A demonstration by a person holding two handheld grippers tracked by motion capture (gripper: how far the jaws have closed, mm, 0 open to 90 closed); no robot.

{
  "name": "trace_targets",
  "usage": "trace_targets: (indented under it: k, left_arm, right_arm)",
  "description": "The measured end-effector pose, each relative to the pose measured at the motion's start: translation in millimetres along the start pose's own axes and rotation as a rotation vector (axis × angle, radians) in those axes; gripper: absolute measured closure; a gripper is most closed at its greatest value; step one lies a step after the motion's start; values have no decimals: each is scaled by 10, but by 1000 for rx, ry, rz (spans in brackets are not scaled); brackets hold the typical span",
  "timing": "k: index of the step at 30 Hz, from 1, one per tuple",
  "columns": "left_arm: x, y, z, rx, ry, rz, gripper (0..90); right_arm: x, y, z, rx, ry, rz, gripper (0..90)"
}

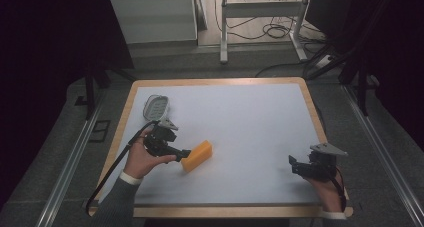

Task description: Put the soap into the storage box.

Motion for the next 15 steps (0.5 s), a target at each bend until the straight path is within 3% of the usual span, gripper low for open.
trace_targets:
  k: [9, 15]
  left_arm:
    - [-198, 29, -97, -11, -24, 17, 217]
    - [-328, 38, -150, -28, -15, 49, 226]
  right_arm:
    - [2, 1, -6, 1, -7, -2, 78]
    - [0, -1, -3, 4, -6, -1, 78]
Point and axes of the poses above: each handheld gripper's, and its own axes: x roughly backward along the jaws, y roughly out of its top, z roughly to its left, the point moved 5 cm from there along -x, roughly forward along the jaws, and after that the axes turned 5 degrees about -z, right-handed, at the moved point
